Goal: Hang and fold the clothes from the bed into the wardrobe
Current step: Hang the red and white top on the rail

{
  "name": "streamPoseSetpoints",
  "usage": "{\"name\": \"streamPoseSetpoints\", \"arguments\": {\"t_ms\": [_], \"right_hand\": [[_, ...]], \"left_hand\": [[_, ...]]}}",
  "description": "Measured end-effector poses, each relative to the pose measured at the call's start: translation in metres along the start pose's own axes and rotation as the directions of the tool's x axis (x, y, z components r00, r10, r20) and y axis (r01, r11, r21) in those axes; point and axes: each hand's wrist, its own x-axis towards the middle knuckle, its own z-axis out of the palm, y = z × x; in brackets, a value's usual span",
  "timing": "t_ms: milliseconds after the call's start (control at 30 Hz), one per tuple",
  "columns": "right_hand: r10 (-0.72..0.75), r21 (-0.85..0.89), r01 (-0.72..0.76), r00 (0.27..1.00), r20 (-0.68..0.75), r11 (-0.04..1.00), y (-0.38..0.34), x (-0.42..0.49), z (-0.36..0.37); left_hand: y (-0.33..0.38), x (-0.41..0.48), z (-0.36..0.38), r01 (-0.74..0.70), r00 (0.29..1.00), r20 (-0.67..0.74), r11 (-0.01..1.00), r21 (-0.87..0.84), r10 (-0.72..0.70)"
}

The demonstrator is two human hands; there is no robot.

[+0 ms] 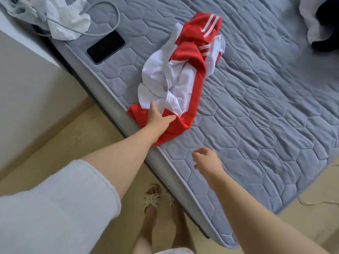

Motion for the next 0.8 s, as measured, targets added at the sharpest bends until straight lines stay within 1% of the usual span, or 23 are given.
{"name": "streamPoseSetpoints", "arguments": {"t_ms": [67,100,133,167,200,233,267,367,433,533,600,667,733,800], "right_hand": [[0.017,0.012,-0.017,1.000,-0.009,1.000,0.003,0.012,0.002],[0.027,0.022,-0.027,1.000,-0.011,0.999,0.004,0.016,0.004],[0.035,0.036,-0.035,0.999,-0.009,0.999,0.004,0.018,0.005],[0.039,0.053,-0.039,0.999,-0.006,0.998,0.004,0.020,0.007],[0.042,0.074,-0.041,0.999,-0.003,0.996,0.004,0.021,0.007],[0.048,0.104,-0.048,0.999,-0.003,0.993,0.003,0.021,0.007],[0.063,0.146,-0.062,0.998,-0.002,0.987,0.001,0.019,0.006],[0.103,0.296,-0.097,0.995,-0.003,0.950,-0.010,0.003,-0.004],[0.134,0.387,-0.128,0.991,0.012,0.913,-0.019,-0.016,-0.011],[0.167,0.478,-0.192,0.981,0.093,0.857,-0.034,-0.052,-0.016],[0.169,0.497,-0.216,0.976,0.139,0.840,-0.045,-0.075,-0.018],[0.145,0.474,-0.206,0.976,0.163,0.856,-0.055,-0.098,-0.020],[0.125,0.446,-0.202,0.973,0.196,0.872,-0.064,-0.119,-0.021],[0.145,0.408,-0.227,0.964,0.223,0.884,-0.069,-0.140,-0.023]], "left_hand": [[-0.003,0.013,0.009,0.090,0.993,0.083,0.995,-0.037,-0.087],[-0.006,0.015,0.012,0.105,0.987,0.122,0.994,0.002,-0.104],[-0.009,0.016,0.014,0.070,0.984,0.155,0.994,0.080,-0.082],[-0.010,0.017,0.016,-0.001,0.983,0.182,0.982,0.189,-0.034],[-0.008,0.016,0.016,-0.081,0.982,0.187,0.955,0.285,0.027],[-0.005,0.013,0.015,-0.130,0.984,0.160,0.936,0.327,0.080],[0.000,0.009,0.013,-0.146,0.985,0.130,0.939,0.312,0.110],[0.013,-0.016,0.001,-0.140,0.988,0.084,0.978,0.153,0.128],[0.015,-0.044,-0.012,-0.138,0.984,0.128,0.988,0.076,0.127],[0.017,-0.094,-0.033,-0.125,0.971,0.192,0.987,-0.104,0.143],[0.024,-0.123,-0.045,-0.127,0.965,0.206,0.979,-0.159,0.159],[0.036,-0.146,-0.057,-0.137,0.956,0.235,0.977,-0.165,0.174],[0.053,-0.170,-0.069,-0.155,0.937,0.285,0.972,-0.178,0.202],[0.069,-0.195,-0.080,-0.175,0.902,0.362,0.966,-0.191,0.235]]}}
